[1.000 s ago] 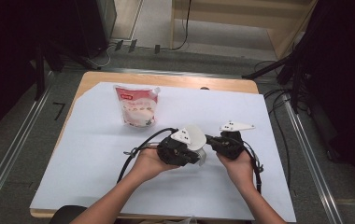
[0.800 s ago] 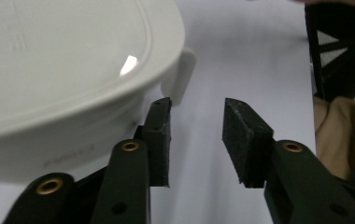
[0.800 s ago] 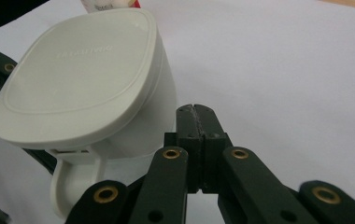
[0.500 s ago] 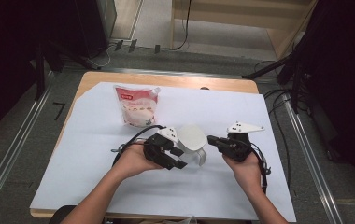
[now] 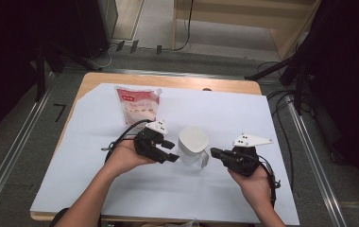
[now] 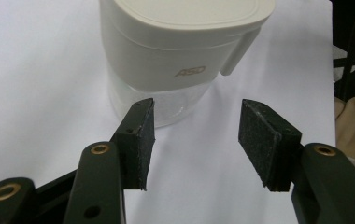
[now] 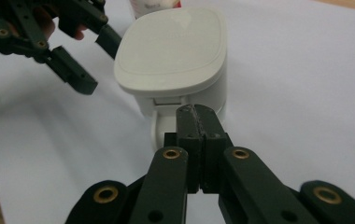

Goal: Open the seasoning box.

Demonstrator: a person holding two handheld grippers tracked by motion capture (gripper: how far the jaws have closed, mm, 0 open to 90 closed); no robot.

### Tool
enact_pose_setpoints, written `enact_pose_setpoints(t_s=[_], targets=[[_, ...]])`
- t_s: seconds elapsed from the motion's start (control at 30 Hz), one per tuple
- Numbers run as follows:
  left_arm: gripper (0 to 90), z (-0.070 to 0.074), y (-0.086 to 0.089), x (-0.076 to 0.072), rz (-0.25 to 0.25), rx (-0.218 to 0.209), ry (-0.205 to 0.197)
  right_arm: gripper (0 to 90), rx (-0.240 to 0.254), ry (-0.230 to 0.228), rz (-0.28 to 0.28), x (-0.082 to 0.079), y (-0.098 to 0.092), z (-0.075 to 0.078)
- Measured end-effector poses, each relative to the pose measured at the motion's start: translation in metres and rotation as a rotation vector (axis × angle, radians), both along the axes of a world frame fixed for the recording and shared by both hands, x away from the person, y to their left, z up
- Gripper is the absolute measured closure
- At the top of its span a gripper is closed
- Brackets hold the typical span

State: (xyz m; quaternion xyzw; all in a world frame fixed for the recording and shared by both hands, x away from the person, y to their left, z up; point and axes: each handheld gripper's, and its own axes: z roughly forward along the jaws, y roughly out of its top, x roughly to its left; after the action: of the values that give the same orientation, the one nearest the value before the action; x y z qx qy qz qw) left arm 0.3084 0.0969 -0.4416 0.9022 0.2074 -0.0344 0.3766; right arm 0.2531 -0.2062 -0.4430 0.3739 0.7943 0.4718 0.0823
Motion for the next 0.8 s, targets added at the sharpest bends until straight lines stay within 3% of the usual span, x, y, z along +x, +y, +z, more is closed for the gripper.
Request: enact_pose_setpoints(t_s=[0.33, 0.4, 0.53, 0.6, 0.8], targets=[[46.6, -0.003, 0.007, 0.007, 0.042, -0.009, -0.009, 90.0, -0.014, 0.026, 0.055, -0.022, 0.015, -0.007], [46.5, -0.004, 0.008, 0.009, 0.042, -0.025, -0.015, 90.0, -0.015, 0.026, 0.062, -0.022, 0.017, -0.008], [43.3, -0.005, 0.009, 0.010, 0.052, -0.017, -0.039, 90.0, -0.022, 0.049, 0.089, -0.021, 0.028, -0.015], [43.1, -0.005, 0.009, 0.011, 0.051, -0.016, -0.032, 90.0, -0.033, 0.055, 0.097, -0.020, 0.032, -0.020], [41.6, -0.004, 0.009, 0.011, 0.068, -0.018, -0.053, 90.0, -0.058, 0.072, 0.097, -0.013, 0.036, -0.029]])
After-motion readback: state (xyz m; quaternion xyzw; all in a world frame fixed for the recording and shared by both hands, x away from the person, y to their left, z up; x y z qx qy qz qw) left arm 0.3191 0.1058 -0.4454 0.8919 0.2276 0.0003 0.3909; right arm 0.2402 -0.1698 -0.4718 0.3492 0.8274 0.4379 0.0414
